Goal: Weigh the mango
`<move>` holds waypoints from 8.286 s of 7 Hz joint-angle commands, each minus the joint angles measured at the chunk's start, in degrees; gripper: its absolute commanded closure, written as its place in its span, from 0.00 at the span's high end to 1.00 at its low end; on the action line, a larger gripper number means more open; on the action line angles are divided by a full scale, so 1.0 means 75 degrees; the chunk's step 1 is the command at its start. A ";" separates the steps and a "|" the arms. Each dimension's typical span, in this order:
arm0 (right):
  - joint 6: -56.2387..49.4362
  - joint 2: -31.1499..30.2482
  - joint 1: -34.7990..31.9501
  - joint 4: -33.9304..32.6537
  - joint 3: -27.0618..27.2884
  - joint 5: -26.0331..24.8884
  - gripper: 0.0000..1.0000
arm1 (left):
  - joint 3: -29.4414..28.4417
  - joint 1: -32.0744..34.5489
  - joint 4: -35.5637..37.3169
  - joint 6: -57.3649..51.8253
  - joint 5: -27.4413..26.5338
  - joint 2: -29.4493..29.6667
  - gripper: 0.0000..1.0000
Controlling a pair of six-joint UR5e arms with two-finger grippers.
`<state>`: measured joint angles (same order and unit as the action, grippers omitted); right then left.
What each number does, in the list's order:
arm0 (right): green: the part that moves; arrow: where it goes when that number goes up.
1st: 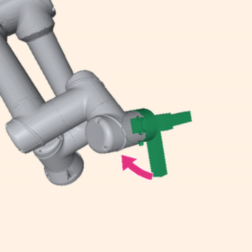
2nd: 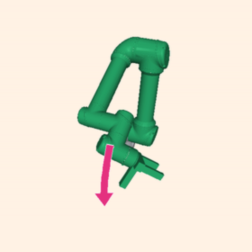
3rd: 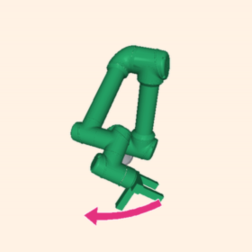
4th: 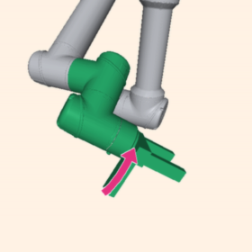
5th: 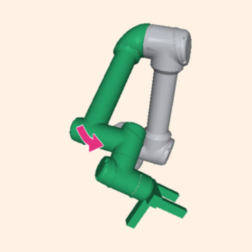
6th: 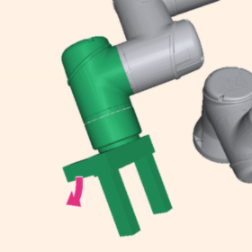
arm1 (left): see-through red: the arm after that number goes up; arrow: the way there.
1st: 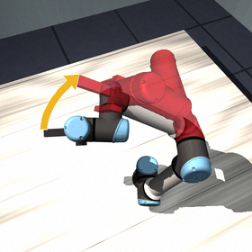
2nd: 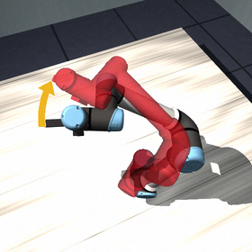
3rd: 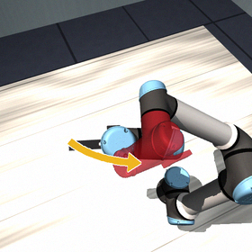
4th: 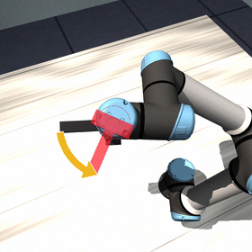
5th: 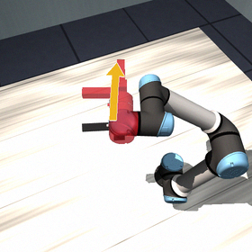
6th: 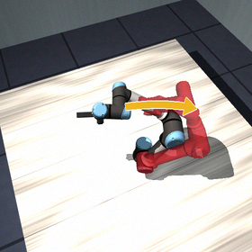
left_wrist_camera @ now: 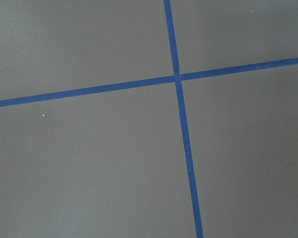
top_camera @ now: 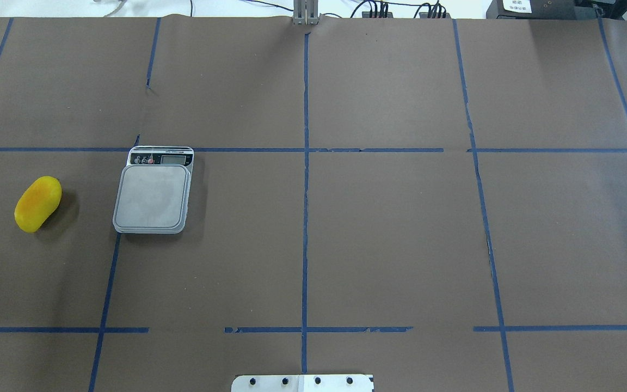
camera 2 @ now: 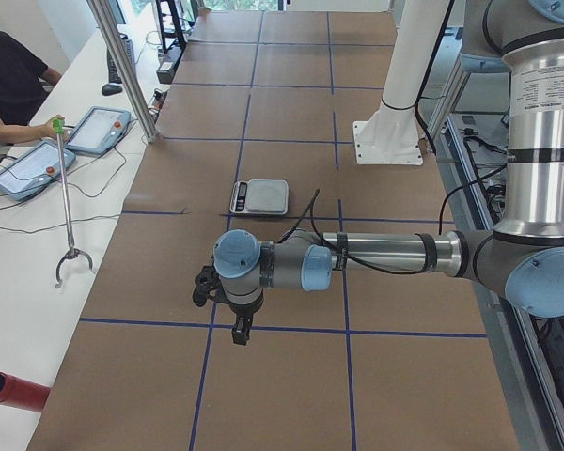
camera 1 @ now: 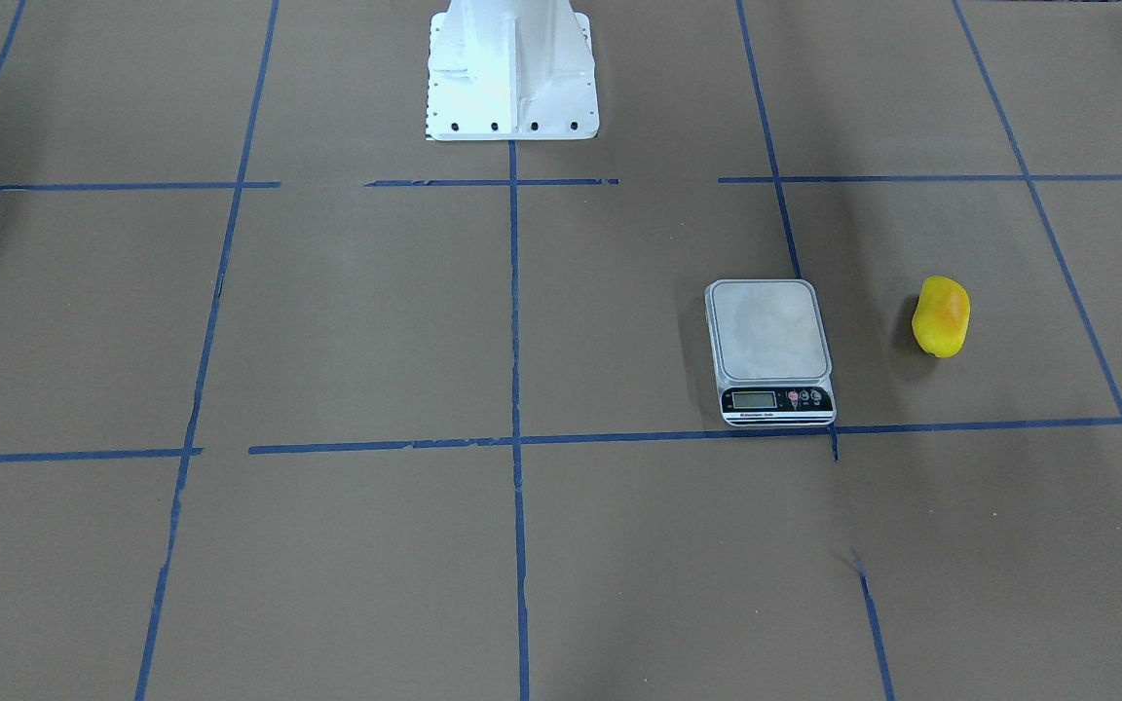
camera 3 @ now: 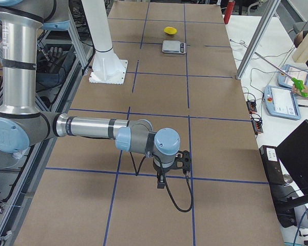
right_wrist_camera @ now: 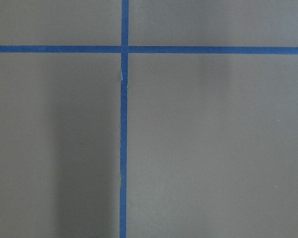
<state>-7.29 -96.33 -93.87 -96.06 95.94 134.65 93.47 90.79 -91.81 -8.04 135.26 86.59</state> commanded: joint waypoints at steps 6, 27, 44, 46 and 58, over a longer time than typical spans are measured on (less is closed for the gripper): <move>0.0000 0.0000 0.0000 0.0000 0.0005 0.0000 1.00 | 0.2310 -0.0174 0.0194 0.1515 -0.0012 -0.0001 1.00; 0.0000 0.0000 0.0000 0.0000 -0.0006 0.0000 1.00 | 0.2238 -0.4258 -0.1929 0.5917 -0.1031 0.0254 0.00; 0.0000 0.0000 0.0000 0.0000 0.0005 0.0000 1.00 | 0.0318 -0.5511 -0.2164 0.8398 -0.1242 0.3292 1.00; 0.0000 0.0000 0.0000 0.0000 0.0005 0.0000 1.00 | 0.1978 -0.4773 0.0088 0.6649 -0.1254 0.3349 1.00; 0.0000 0.0000 0.0000 0.0000 0.0005 0.0000 1.00 | 0.0077 -0.0071 0.0077 0.0018 -0.0011 -0.0071 1.00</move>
<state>-7.31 -96.33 -93.87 -96.07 95.97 134.65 94.50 89.65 -91.06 -7.79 135.17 87.24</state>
